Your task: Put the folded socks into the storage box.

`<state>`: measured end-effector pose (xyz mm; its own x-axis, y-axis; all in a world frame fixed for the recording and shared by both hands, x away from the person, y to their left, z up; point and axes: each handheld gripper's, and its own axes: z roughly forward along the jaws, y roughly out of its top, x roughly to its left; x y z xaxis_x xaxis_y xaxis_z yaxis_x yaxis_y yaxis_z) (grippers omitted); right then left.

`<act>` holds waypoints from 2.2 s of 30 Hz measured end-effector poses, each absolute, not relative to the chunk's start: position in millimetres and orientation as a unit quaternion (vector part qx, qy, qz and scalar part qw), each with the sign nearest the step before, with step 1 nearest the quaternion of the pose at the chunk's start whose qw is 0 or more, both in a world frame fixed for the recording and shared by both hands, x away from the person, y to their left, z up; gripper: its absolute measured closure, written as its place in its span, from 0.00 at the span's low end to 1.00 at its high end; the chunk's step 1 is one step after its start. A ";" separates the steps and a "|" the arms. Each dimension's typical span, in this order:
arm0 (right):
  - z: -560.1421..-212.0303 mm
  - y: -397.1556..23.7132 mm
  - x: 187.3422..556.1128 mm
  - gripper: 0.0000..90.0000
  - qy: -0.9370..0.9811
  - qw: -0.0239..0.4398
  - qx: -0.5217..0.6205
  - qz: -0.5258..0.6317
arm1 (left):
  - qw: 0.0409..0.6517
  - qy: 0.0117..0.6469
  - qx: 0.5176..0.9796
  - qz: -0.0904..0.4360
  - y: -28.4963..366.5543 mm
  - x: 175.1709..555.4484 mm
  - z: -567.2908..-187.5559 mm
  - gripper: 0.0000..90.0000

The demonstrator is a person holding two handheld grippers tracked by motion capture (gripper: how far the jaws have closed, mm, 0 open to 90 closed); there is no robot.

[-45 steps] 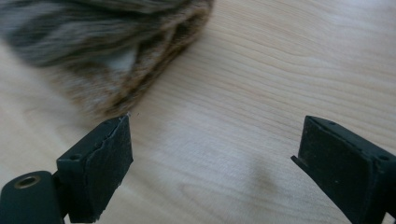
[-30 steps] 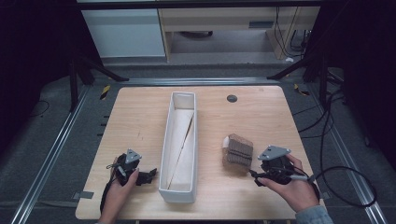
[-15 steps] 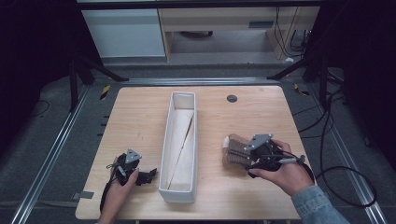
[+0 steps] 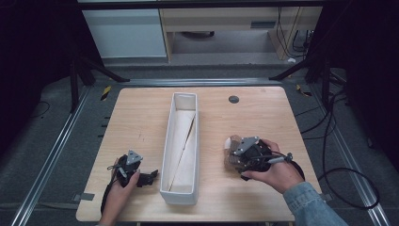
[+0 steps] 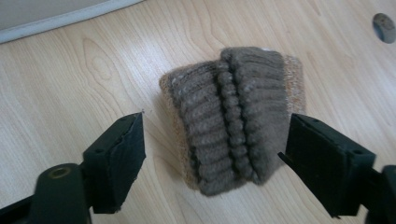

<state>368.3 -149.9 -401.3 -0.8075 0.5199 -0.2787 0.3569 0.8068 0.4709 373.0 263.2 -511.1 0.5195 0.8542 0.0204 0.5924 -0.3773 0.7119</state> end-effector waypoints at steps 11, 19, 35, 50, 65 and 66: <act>-425.3 -139.5 392.0 0.11 0.937 0.195 0.226 0.179 | 0.332 0.447 0.807 0.197 263.2 373.4 -511.0 0.00; -441.1 -139.3 398.4 0.12 0.943 0.186 0.222 0.163 | 0.332 0.448 0.807 0.197 263.2 373.4 -511.0 0.00; -454.9 -138.7 403.3 0.22 0.946 0.210 0.206 0.134 | 0.332 0.447 0.807 0.197 263.2 373.3 -511.0 0.00; -411.4 -147.8 397.1 0.46 0.938 0.194 0.222 0.185 | 0.331 0.447 0.807 0.197 263.3 373.3 -511.0 0.00; -349.4 -129.6 388.6 0.47 0.932 0.196 0.201 0.232 | 0.331 0.447 0.807 0.197 263.3 373.2 -511.0 0.00; -346.3 -127.3 389.4 0.47 0.932 0.195 0.197 0.232 | 0.331 0.447 0.807 0.197 263.3 373.2 -510.9 0.00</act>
